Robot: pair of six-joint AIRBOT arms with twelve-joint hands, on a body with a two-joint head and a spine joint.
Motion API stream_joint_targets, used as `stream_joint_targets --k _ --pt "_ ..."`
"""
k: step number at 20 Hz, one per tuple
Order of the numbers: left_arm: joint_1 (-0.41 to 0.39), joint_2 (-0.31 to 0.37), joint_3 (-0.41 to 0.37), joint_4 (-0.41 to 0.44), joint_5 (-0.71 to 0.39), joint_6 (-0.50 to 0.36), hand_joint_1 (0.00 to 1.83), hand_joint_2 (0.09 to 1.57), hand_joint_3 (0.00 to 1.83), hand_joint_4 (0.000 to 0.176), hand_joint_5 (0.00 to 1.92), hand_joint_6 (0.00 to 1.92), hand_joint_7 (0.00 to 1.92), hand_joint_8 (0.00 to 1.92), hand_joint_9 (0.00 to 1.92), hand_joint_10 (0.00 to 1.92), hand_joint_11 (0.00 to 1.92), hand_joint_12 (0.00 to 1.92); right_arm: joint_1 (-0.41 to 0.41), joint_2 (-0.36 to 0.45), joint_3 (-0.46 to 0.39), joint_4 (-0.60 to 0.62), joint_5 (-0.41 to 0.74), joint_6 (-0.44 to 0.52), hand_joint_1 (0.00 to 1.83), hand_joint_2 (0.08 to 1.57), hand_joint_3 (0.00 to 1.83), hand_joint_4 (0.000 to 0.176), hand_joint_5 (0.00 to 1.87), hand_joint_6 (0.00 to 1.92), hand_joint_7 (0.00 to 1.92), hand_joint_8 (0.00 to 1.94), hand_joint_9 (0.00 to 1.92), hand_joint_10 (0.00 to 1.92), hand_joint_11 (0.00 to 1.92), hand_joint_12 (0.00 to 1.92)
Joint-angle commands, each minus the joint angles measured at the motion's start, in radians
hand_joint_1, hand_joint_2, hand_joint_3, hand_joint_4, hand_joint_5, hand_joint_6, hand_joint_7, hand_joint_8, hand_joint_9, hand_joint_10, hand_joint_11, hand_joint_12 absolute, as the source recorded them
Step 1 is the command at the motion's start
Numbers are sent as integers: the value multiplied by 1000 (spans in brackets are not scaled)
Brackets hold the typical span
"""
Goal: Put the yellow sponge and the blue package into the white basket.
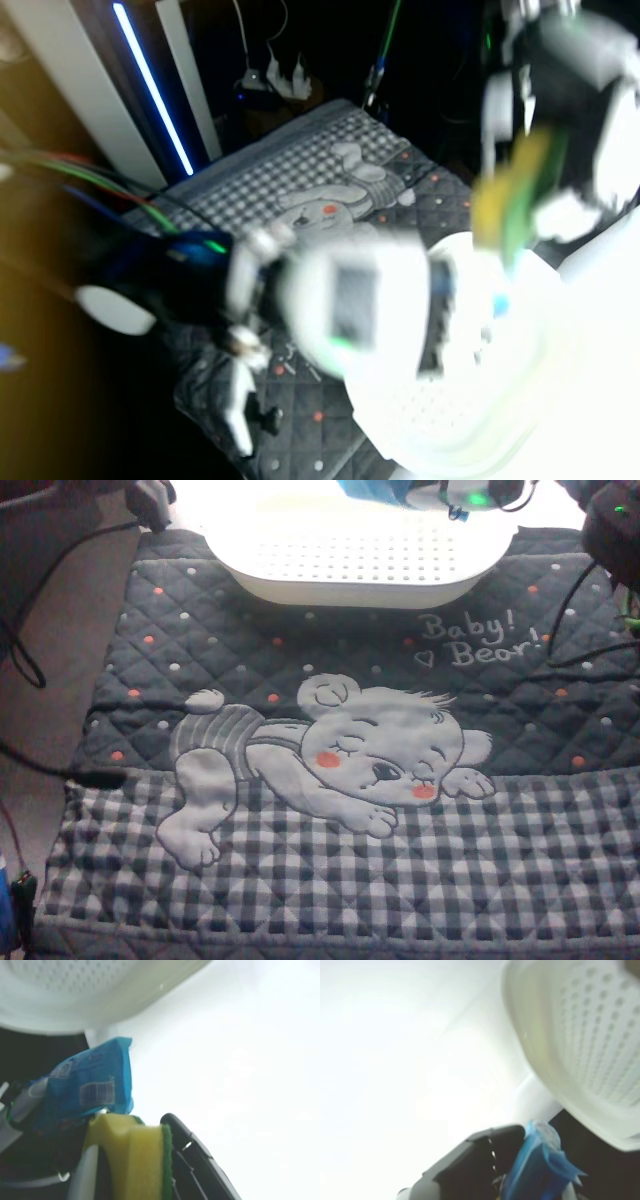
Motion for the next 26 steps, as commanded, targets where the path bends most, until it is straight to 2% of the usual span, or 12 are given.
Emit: stream_joint_targets --k 1,5,8,9,10,11,13,14,16,18,21,26 --pt "-21 -13 22 -16 -69 -16 1273 1087 0 0 1009 750 1096 976 1148 521 963 1041 27 -10 31 18 59 15 1482 1143 0 0 723 1144 899 826 969 1029 786 1607" --pt "-11 -110 150 -16 62 -21 1254 1144 3 0 887 903 980 1214 1014 927 834 1438 44 -114 166 -109 -92 70 1394 1070 0 0 920 880 1111 665 1122 991 1125 731" --pt "-5 -109 146 6 62 -21 1097 1235 1 0 772 1293 1037 1034 1032 1401 971 1709 44 -117 152 -126 -95 70 1474 1073 0 0 949 717 1110 636 1075 953 927 1393" --pt "-2 -104 142 9 60 -21 1051 1268 0 0 715 1374 971 730 934 1170 835 1608 44 -116 143 -127 -94 70 1399 1070 5 0 932 893 1111 648 1098 1007 798 1002" --pt "7 -92 133 9 54 -22 1000 1300 0 0 655 1463 868 373 816 869 671 1505 44 -116 131 -127 -91 70 1299 1107 6 0 797 347 897 238 901 399 665 791" --pt "14 -79 118 10 45 -22 777 1270 0 0 261 538 447 87 399 342 161 1195 44 -106 119 -127 -82 70 1114 1084 0 12 571 89 481 47 527 93 344 685" --pt "34 -55 89 9 22 -23 662 1239 0 0 112 43 122 3 174 38 5 856 44 -66 81 -125 -52 70 840 995 0 161 245 3 97 3 90 5 13 231" --pt "51 -30 60 3 -3 -25 755 1134 0 0 76 9 24 0 102 7 0 775 43 -31 50 -115 -25 70 763 977 0 173 139 2 34 2 17 0 2 45" --pt "79 27 -4 -28 -63 -26 982 944 0 57 104 3 0 0 88 2 0 704 15 16 -11 -96 53 70 662 920 0 176 92 0 68 0 51 2 24 29" --pt "121 91 -90 -56 -162 -27 875 872 0 166 8 0 0 0 29 0 0 652 -29 103 -112 -70 184 70 696 913 0 176 109 7 48 0 7 0 2 19" --pt "225 238 -275 -79 -342 -28 877 857 0 176 0 0 0 0 0 0 0 58 -105 226 -278 -69 361 70 677 930 0 176 99 4 1 0 0 0 0 0" --pt "445 461 -558 -123 -693 -28 924 865 1 176 0 0 0 0 0 0 7 3 -309 402 -514 5 656 69 703 940 6 176 99 2 7 3 0 0 0 0"
